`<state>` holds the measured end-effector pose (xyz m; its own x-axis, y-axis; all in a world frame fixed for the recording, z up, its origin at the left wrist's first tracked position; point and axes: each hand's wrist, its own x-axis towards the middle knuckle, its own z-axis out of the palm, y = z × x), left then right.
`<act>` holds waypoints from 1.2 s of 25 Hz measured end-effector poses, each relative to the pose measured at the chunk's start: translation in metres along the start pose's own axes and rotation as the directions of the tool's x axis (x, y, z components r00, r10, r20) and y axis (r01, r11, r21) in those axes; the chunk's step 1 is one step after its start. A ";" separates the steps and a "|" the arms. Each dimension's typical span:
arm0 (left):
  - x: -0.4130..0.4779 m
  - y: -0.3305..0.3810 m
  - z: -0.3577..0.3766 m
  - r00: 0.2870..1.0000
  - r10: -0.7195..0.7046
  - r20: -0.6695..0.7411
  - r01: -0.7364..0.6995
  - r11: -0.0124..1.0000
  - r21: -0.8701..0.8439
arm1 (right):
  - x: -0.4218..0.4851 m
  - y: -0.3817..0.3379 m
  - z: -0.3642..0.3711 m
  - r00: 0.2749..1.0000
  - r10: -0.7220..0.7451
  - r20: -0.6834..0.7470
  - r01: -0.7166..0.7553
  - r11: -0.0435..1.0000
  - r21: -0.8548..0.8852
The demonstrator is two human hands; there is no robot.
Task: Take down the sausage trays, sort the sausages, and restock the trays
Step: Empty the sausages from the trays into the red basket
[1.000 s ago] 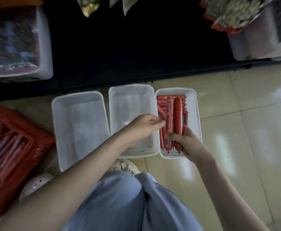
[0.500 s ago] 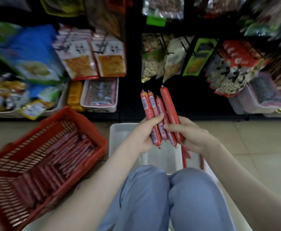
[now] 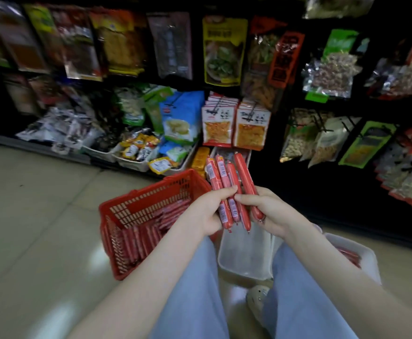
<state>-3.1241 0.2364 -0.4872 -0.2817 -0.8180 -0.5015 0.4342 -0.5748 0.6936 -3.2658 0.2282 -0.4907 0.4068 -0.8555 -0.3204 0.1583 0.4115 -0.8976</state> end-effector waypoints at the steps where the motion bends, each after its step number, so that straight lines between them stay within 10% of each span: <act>1: -0.009 0.002 -0.007 1.000 0.013 -0.011 -0.013 1.000 -0.012 | 0.002 0.003 0.010 1.000 -0.004 0.013 0.004 1.000 -0.016; 17: -0.054 0.034 -0.167 0.935 0.007 -0.354 -0.059 0.989 -0.139 | 0.092 0.047 0.129 0.993 0.069 -0.100 -0.100 0.928 -0.358; 24: -0.027 0.061 -0.252 0.847 -0.068 -0.527 -0.058 0.974 -0.219 | 0.187 0.065 0.148 0.985 0.125 0.117 -0.067 0.910 -0.410; 30: 0.033 0.082 -0.342 0.762 -0.146 -0.631 -0.022 0.968 -0.250 | 0.291 0.164 0.152 0.891 0.450 0.059 -0.371 0.798 -0.474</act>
<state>-2.8055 0.1695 -0.6235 0.2622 -0.5253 -0.8095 0.6408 -0.5324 0.5531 -2.9851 0.0945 -0.6853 0.4867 -0.5588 -0.6714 -0.4517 0.4969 -0.7410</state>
